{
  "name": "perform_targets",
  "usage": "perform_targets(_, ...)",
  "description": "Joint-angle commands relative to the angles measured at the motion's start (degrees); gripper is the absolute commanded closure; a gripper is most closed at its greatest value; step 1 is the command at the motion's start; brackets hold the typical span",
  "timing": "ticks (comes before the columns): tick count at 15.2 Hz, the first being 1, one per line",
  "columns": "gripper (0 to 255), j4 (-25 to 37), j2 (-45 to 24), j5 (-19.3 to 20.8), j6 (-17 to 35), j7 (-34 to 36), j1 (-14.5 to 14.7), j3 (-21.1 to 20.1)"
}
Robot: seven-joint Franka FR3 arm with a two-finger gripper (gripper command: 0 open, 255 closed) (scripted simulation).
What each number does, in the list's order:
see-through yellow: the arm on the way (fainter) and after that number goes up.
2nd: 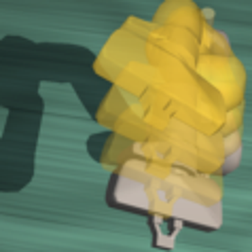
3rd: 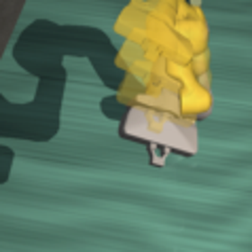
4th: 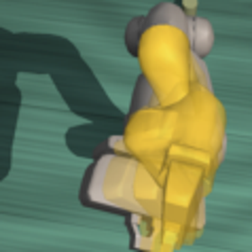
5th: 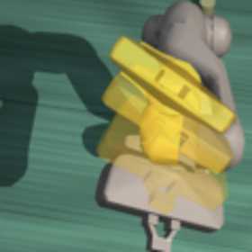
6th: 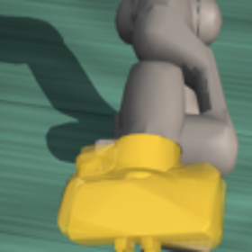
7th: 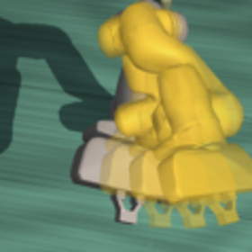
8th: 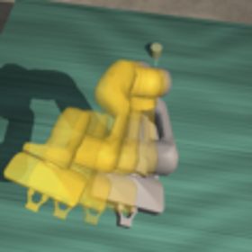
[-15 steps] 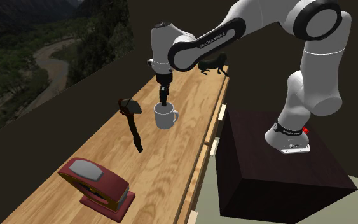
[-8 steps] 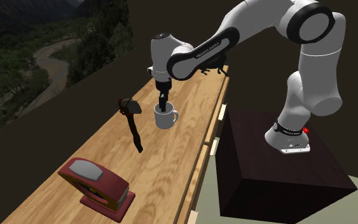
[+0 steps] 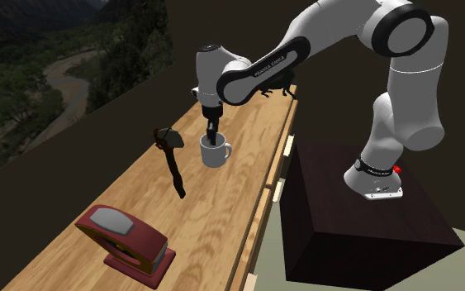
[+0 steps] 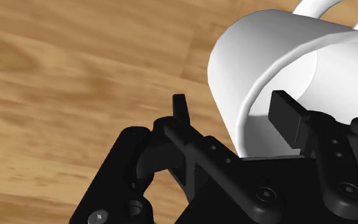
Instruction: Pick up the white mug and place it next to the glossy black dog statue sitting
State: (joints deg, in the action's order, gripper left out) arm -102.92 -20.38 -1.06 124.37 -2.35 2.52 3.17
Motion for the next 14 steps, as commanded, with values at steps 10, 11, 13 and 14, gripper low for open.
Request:
perform_targets(10,255,0.31,0.34,0.02,-0.65,0.01,0.01,0.01)
perform_targets(11,255,0.63,0.67,0.05,-1.3,0.03,0.02,0.02)
perform_targets(13,255,1.34,1.29,0.09,-2.63,0.05,0.03,0.04)
perform_targets(14,255,1.7,1.59,0.12,-3.29,0.06,0.03,0.05)
